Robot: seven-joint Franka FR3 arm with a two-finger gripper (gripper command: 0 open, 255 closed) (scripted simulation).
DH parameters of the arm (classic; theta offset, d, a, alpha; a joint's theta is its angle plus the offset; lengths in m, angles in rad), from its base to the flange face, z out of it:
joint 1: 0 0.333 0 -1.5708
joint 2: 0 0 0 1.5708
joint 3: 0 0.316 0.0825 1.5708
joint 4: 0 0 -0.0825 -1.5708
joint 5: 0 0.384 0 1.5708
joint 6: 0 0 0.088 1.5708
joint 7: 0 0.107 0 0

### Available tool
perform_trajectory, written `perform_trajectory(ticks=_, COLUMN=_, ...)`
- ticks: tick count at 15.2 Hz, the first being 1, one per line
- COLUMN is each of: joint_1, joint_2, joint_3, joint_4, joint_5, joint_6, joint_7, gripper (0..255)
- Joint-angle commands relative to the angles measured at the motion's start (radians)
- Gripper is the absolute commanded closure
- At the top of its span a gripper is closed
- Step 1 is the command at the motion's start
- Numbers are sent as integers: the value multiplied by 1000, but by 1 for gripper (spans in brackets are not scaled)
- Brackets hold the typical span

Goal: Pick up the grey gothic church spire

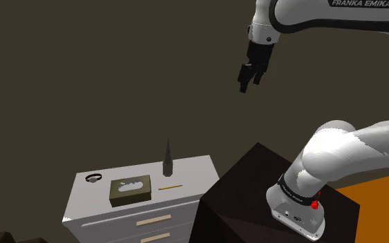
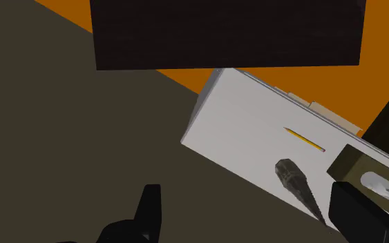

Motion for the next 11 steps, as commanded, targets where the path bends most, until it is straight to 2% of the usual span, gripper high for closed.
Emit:
perform_trajectory(ticks=1, joint_1=0, joint_2=0, joint_3=0, joint_4=0, joint_5=0, joint_6=0, joint_7=0, gripper=0)
perform_trajectory(ticks=6, joint_1=19, joint_2=-16, joint_3=88, joint_4=-160, joint_5=29, joint_6=194, joint_7=115, gripper=0)
perform_trajectory(ticks=11, joint_1=34, joint_2=34, joint_3=191, joint_4=-280, joint_5=51, joint_6=409, joint_7=242, gripper=0)
